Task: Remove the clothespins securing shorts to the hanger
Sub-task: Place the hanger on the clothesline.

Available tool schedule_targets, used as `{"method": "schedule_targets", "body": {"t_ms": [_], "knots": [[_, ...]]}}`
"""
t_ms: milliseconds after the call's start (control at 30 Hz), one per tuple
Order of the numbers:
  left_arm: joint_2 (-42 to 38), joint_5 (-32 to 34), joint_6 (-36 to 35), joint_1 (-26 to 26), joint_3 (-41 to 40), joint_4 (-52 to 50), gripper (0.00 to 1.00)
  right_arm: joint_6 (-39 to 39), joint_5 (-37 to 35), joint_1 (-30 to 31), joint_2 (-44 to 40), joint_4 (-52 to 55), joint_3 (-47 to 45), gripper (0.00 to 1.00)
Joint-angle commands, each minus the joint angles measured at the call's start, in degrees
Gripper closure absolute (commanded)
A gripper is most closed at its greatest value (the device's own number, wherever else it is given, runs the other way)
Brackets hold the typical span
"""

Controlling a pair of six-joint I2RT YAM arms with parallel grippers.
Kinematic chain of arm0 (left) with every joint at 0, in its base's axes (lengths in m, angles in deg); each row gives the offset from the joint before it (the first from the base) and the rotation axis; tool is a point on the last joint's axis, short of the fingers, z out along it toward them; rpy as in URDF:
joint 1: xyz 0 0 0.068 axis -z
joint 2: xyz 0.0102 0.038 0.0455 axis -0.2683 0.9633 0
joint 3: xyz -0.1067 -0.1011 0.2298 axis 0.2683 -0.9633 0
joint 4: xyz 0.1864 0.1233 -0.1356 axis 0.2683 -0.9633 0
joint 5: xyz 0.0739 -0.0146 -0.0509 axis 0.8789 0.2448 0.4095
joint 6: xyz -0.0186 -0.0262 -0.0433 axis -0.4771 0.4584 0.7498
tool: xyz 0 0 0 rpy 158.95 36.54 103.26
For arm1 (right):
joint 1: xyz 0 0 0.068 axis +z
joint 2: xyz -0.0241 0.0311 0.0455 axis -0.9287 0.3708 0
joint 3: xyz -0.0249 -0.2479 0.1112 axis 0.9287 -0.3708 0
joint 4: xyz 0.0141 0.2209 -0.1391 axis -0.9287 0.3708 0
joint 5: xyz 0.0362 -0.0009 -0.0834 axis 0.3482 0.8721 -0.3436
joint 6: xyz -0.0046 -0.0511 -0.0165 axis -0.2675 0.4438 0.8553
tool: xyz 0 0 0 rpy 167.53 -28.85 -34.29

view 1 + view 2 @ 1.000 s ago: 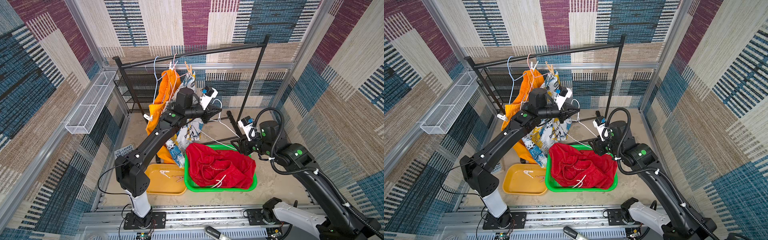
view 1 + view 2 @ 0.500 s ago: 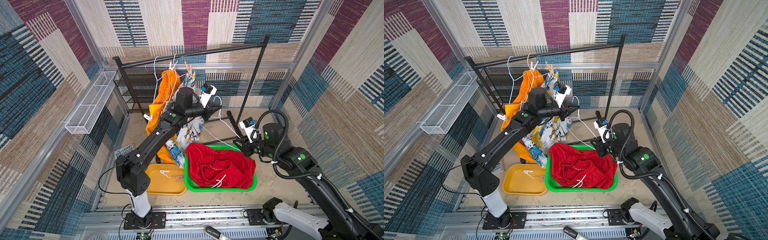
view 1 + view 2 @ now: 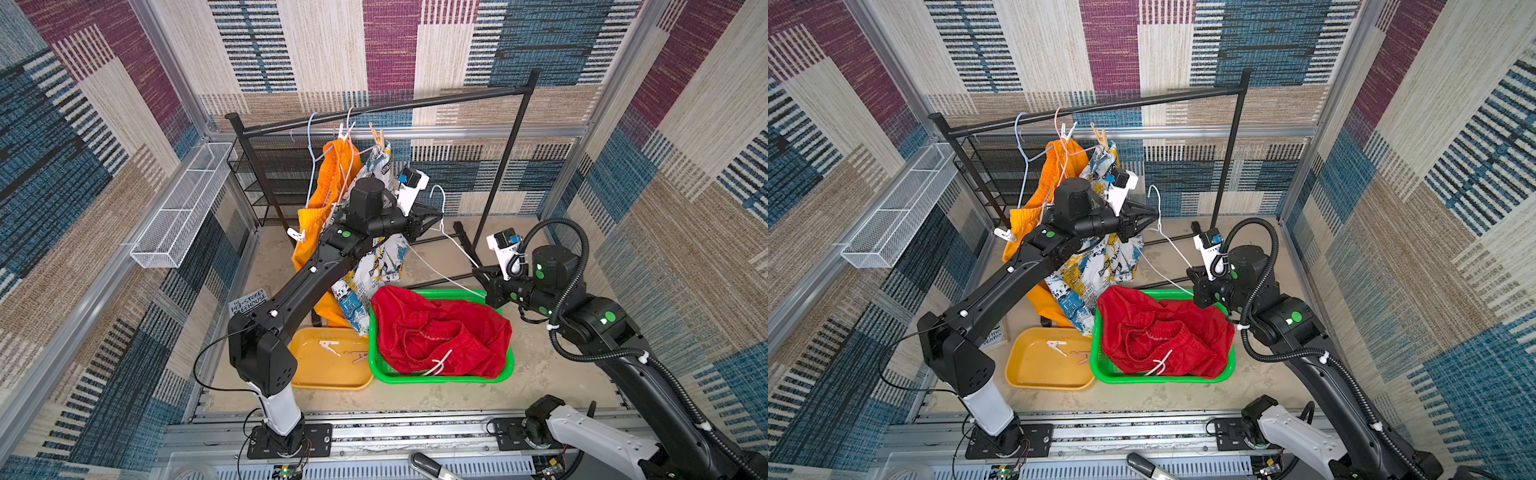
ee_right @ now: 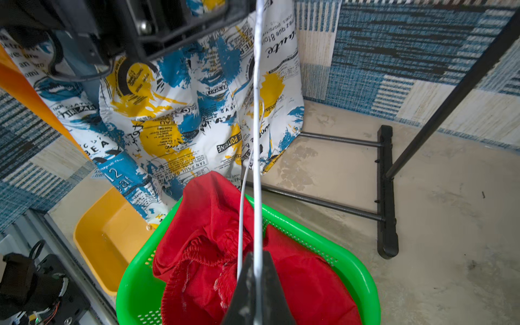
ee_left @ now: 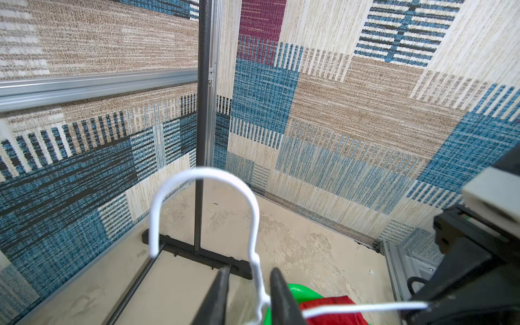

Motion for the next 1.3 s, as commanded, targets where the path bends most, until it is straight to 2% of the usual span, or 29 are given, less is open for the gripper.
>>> {"method": "schedule_targets", "body": {"t_ms": [0,67,133,533,600,867,1100,1267], "knots": [[-1.2,2.3,4.8,0.0,-1.7,3.3,0.46,-1.4,-4.1,0.0,-0.6,-5.6,0.3,1.00],[-2.0,1.9,7.0,0.1,-2.9,3.0,0.35,-1.6,-6.2,0.1,-0.1,-6.3,0.9,1.00],[-3.7,2.7,8.1,0.3,-5.3,3.0,0.29,-1.7,-8.3,0.0,1.0,-6.7,2.0,1.00],[-16.3,14.7,4.4,5.1,-23.5,-3.3,0.15,1.1,-17.2,0.0,10.9,-10.0,16.4,1.00],[-18.1,16.7,4.5,5.6,-26.2,-4.1,0.09,1.7,-18.3,0.0,11.8,-10.5,18.3,1.00],[-23.0,18.7,6.9,7.3,-34.6,-5.4,0.08,4.4,-20.9,-0.7,17.9,-11.4,27.1,1.00],[-26.6,19.1,8.3,8.2,-39.3,-6.9,0.07,6.9,-20.2,-2.7,25.0,-10.5,36.2,1.00],[-28.1,19.0,9.2,8.7,-41.6,-7.5,0.07,6.9,-18.1,-4.6,28.0,-10.3,39.3,1.00]]}}
